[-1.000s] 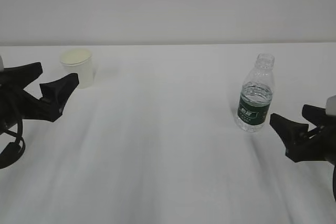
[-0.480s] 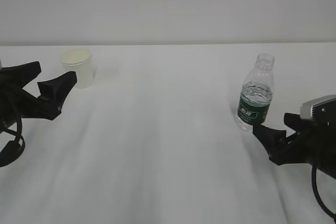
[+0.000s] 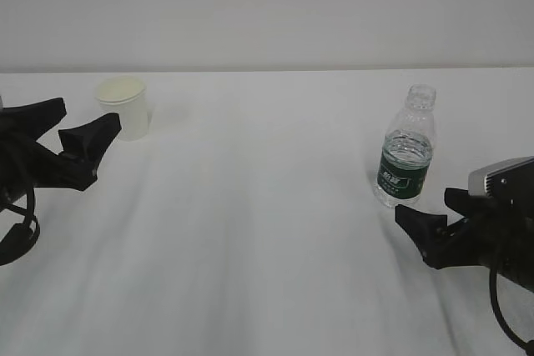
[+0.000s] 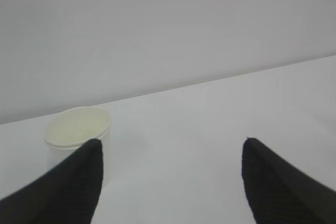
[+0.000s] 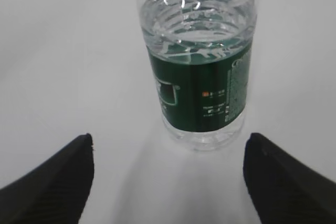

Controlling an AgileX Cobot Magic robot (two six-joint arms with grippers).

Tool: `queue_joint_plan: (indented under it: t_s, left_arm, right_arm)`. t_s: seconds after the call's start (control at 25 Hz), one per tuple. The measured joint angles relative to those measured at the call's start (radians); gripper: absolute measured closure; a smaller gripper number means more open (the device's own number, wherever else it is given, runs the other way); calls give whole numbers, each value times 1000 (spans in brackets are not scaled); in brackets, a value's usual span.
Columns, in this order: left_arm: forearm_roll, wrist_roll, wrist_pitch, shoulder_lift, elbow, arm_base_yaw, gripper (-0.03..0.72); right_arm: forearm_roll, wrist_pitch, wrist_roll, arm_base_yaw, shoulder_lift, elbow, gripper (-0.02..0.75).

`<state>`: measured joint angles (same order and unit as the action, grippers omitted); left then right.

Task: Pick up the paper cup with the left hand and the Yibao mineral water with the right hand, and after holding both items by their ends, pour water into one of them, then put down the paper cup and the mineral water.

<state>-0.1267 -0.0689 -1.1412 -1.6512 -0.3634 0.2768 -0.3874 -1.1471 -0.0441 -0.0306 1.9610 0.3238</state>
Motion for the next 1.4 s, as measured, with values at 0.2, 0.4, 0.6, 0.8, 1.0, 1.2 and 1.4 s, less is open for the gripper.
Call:
queue_joint_plan:
  t_s: [0.2, 0.4, 0.6, 0.8, 1.0, 1.2, 1.4]
  left_arm:
    - [0, 0, 0, 0, 0, 0, 98]
    - [0, 0, 0, 0, 0, 0, 104]
    - [0, 0, 0, 0, 0, 0, 106]
    - [0, 0, 0, 0, 0, 0, 106]
    - [0, 0, 0, 0, 0, 0, 106]
    - [0, 0, 0, 0, 0, 0, 106]
    - [0, 0, 0, 0, 0, 0, 106]
  right_arm:
    - [0, 0, -4, 0, 0, 6, 83]
    - [0, 0, -13, 0, 0, 36, 84]
    - [-4, 0, -16, 0, 4, 63, 85]
    - [17, 0, -18, 0, 12, 90, 85]
    - [20, 0, -19, 0, 62, 134, 86]
    - [22, 0, -21, 0, 115, 176, 86]
    - [23, 0, -21, 0, 125, 203, 87]
